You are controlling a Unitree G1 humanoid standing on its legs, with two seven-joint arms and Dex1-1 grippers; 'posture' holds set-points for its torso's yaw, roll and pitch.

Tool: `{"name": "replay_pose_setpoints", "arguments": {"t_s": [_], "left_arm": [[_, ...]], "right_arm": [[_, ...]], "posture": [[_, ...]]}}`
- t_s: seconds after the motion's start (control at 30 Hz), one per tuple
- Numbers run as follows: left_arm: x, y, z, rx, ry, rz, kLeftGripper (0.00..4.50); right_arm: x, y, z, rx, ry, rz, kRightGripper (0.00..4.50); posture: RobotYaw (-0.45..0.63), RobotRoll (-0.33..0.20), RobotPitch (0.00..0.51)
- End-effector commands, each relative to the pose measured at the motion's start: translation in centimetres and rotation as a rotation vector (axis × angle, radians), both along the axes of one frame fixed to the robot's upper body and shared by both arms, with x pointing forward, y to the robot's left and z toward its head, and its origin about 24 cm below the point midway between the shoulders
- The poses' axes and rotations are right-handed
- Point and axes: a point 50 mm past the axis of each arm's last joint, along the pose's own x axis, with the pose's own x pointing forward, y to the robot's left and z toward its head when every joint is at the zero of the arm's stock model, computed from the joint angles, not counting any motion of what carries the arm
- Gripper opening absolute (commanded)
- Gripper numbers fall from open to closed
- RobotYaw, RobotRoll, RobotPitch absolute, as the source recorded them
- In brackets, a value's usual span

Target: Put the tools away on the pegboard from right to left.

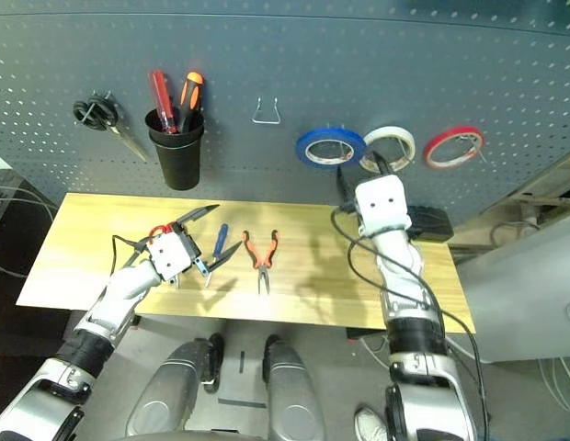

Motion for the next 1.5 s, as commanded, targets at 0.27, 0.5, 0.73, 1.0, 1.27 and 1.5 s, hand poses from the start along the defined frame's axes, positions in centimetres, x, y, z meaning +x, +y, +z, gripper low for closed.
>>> {"name": "replay_pose_setpoints", "arguments": {"t_s": [0.27, 0.5, 0.73, 1.0, 1.27, 1.5], "left_arm": [[0.0, 0.3, -4.2, 0.155, 0.343, 0.071, 4.5], [0.4, 0.8, -4.5, 0.179, 0.384, 0.152, 4.5], [0.2, 0.6, -4.2, 0.156, 0.35, 0.153, 4.5], [-0.4, 0.6, -3.1, 0.108, 0.28, 0.139, 4.5], [-0.7, 0.6, -2.8, 0.085, 0.26, 0.158, 4.5], [-0.9, 0.8, -3.1, 0.08, 0.261, 0.168, 4.5]], "right_arm": [[-0.3, 0.9, -4.4, 0.019, 0.332, 0.094, 4.47], [2.3, 2.7, -5.6, 0.29, 0.583, 0.05, 4.47], [4.3, 6.3, -7.1, 0.562, 0.813, 0.02, 4.47], [5.9, 9.2, -7.5, 0.604, 0.933, -0.042, 4.47], [6.0, 8.9, -8.0, 0.556, 1.02, -0.133, 4.47], [6.0, 8.4, -8.1, 0.532, 1.061, -0.214, 4.47]], "posture": [[0.01, 0.0, 0.263], [0.03, 0.0, 0.275], [0.07, 0.0, 0.291], [0.13, 0.0, 0.308], [0.16, 0.0, 0.317], [0.17, 0.0, 0.311]]}}
